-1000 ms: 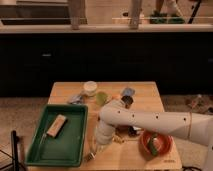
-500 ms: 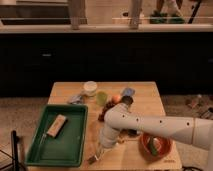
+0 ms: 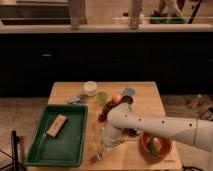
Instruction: Place fork in table surface
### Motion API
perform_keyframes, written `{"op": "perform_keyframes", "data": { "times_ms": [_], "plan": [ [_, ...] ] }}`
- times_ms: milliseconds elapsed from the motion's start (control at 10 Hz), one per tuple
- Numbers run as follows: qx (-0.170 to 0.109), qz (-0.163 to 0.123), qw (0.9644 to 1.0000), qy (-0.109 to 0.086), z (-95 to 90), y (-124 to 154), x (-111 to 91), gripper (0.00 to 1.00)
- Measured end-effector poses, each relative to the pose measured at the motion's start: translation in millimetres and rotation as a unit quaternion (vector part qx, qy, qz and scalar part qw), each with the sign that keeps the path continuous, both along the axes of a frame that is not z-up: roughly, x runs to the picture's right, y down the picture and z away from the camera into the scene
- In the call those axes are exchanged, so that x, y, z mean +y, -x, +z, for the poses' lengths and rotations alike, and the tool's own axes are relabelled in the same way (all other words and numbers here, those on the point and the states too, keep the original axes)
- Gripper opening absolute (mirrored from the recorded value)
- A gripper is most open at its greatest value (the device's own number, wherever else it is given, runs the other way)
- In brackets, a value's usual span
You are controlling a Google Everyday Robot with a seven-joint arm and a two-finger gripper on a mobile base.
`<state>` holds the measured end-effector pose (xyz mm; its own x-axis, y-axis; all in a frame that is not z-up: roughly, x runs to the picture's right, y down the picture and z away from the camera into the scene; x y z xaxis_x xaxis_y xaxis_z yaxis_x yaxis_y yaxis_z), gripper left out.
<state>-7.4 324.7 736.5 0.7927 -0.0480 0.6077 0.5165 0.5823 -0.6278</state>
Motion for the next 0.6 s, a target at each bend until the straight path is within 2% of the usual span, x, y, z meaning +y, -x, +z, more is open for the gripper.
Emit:
{"op": "perform_keyframes", "data": {
  "times_ms": [400,600],
  "plan": [
    [0.014,0.002,0.9999,-0.003,4.1,-14.6,-7.7,0.8],
    [0.02,0.006,0.9997,-0.01,2.8,-25.1,-18.4,0.8]
  ]
}}
